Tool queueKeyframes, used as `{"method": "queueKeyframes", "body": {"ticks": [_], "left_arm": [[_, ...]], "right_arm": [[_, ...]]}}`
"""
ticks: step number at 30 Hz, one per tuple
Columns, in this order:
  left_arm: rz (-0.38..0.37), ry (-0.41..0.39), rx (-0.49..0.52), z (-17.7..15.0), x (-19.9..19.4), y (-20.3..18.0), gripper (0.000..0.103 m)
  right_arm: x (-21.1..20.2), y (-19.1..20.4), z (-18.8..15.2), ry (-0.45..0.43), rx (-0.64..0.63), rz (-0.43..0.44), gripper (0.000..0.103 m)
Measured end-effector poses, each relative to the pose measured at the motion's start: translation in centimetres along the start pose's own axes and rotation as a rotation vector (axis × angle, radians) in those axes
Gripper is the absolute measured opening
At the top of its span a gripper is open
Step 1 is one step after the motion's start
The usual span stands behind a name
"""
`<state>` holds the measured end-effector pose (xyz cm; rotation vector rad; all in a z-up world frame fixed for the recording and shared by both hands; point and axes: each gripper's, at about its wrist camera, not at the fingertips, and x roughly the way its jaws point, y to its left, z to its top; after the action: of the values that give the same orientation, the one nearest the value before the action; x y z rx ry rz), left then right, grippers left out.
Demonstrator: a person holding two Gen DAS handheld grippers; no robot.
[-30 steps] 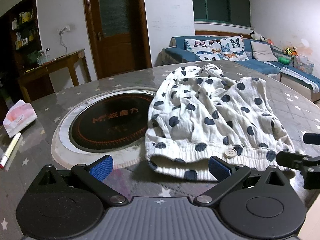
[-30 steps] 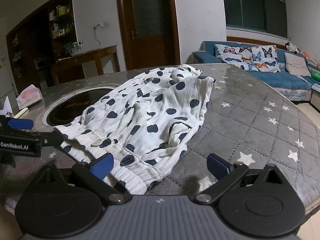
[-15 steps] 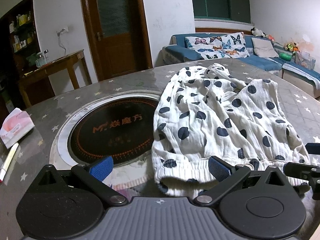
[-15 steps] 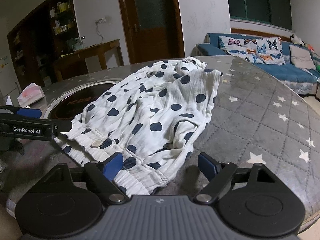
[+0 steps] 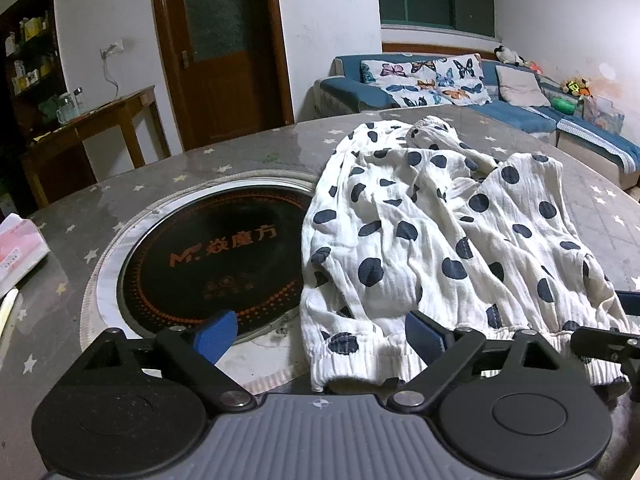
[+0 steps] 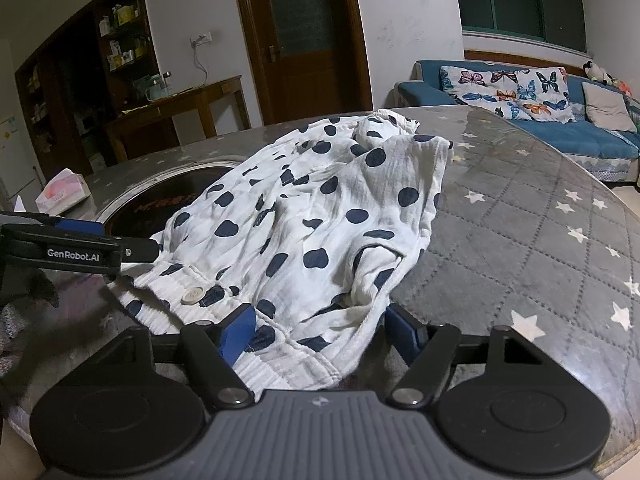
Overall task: Fold clothes
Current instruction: 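Move both grippers toward the waistband of the polka-dot pants, then close both grippers on the elastic waistband of the pants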
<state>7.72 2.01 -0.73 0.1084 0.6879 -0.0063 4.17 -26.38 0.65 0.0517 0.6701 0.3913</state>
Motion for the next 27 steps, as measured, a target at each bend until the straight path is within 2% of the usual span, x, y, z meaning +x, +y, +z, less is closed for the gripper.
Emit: {"method": "queueKeyframes", "body": {"ticks": [9, 13, 16, 19, 21, 23, 27], "left_arm": [[-0.021, 0.034, 0.001, 0.0, 1.2, 0.6, 0.076], [-0.049, 0.050, 0.003, 0.0, 1.6, 0.7, 0.066], [-0.081, 0.058, -0.008, 0.1, 1.8, 0.9, 0.057], [-0.118, 0.068, -0.022, 0.2, 1.9, 1.2, 0.043], [-0.141, 0.069, -0.023, 0.2, 1.9, 1.2, 0.028], [-0.146, 0.067, -0.019, 0.1, 1.7, 1.2, 0.022], [-0.160, 0.069, -0.026, -0.1, 1.3, 1.6, 0.013]], "right_arm": [[0.2, -0.1, 0.3, 0.001, 0.015, 0.009, 0.056], [0.4, -0.4, 0.6, 0.001, 0.024, 0.000, 0.044], [0.5, -0.7, 0.7, 0.003, 0.026, -0.002, 0.040], [0.5, -0.7, 0.7, 0.003, 0.024, -0.002, 0.033], [0.5, -0.8, 0.6, 0.003, 0.026, 0.003, 0.027], [0.5, -0.9, 0.6, 0.004, 0.029, 0.008, 0.020], [0.2, -1.4, 0.5, 0.010, 0.034, 0.021, 0.014]]}}
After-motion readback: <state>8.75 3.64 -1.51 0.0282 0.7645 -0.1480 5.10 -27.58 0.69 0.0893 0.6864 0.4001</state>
